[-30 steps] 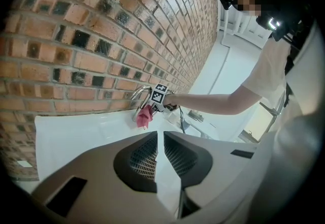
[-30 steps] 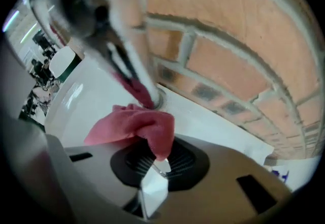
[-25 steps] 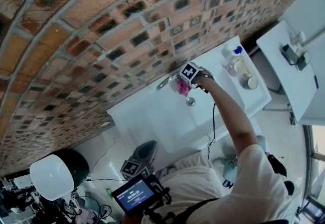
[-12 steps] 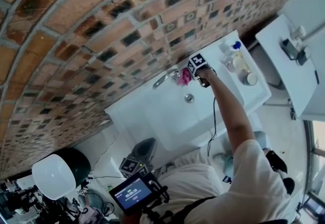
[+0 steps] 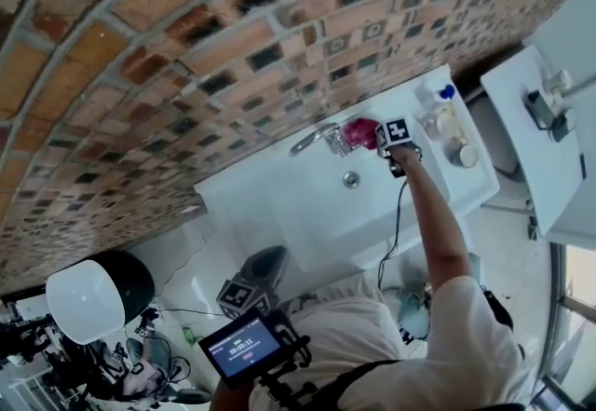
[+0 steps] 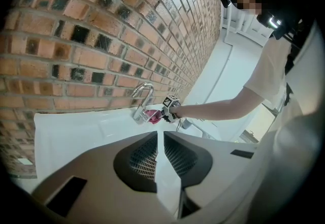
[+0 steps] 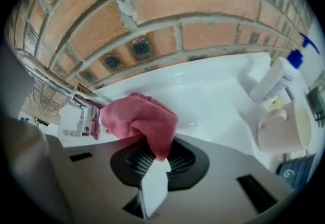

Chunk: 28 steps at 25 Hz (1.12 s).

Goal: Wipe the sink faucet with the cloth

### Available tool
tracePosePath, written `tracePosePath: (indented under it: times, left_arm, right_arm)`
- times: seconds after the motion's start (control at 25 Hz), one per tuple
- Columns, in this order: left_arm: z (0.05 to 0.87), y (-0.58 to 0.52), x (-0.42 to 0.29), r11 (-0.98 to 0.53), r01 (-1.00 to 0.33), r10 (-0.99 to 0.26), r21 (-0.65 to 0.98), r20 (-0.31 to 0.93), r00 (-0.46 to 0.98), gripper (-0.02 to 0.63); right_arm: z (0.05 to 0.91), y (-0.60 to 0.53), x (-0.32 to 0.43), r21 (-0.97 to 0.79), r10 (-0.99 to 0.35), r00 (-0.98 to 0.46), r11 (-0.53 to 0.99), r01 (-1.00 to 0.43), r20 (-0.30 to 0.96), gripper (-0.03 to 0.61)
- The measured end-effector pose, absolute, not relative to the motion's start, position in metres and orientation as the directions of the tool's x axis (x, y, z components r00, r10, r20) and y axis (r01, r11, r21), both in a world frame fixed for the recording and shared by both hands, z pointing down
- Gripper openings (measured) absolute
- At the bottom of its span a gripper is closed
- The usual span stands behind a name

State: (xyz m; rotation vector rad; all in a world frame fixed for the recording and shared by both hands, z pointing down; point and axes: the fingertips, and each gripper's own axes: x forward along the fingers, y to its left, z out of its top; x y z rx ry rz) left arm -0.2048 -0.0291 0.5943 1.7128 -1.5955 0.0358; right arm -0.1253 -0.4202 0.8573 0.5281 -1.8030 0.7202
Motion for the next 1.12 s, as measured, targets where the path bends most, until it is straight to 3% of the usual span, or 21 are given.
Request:
tracePosePath:
  times: [0.2, 0.36, 0.68, 1.12]
  left_arm:
    - [0.588, -0.038, -0.202, 0.069, -0.86, -0.855, 0.505, 0.474, 0.21, 0.035]
    - [0.587, -0.039, -0.202, 0.057, -0.864, -0.871, 0.5, 0.447, 0.201, 0.035]
    - [0.566, -0.05, -0.202, 0.045, -0.882, -0.914, 0.469, 0.375, 0.153, 0.015]
    - [0.559, -0.044, -0.219, 0.116, -0.893, -0.937, 0.434, 0.346, 0.046, 0.0]
  right_arm:
    - [0.815, -0.413, -0.078, -0.272, -0.102, -0.429, 0.639, -0.719, 0.897, 0.061]
    - [0.77, -0.389, -0.062, -0.371, -0.156, -0.575, 0.624, -0.687, 0.803, 0.063]
    - [0.68, -0.311, -0.063, -0.466, -0.156, -0.783, 0.728, -0.503, 0.602, 0.063]
    - [0.619, -0.23, -0.079, -0.388, -0.039, -0.886, 0.89, -0.241, 0.462, 0.063]
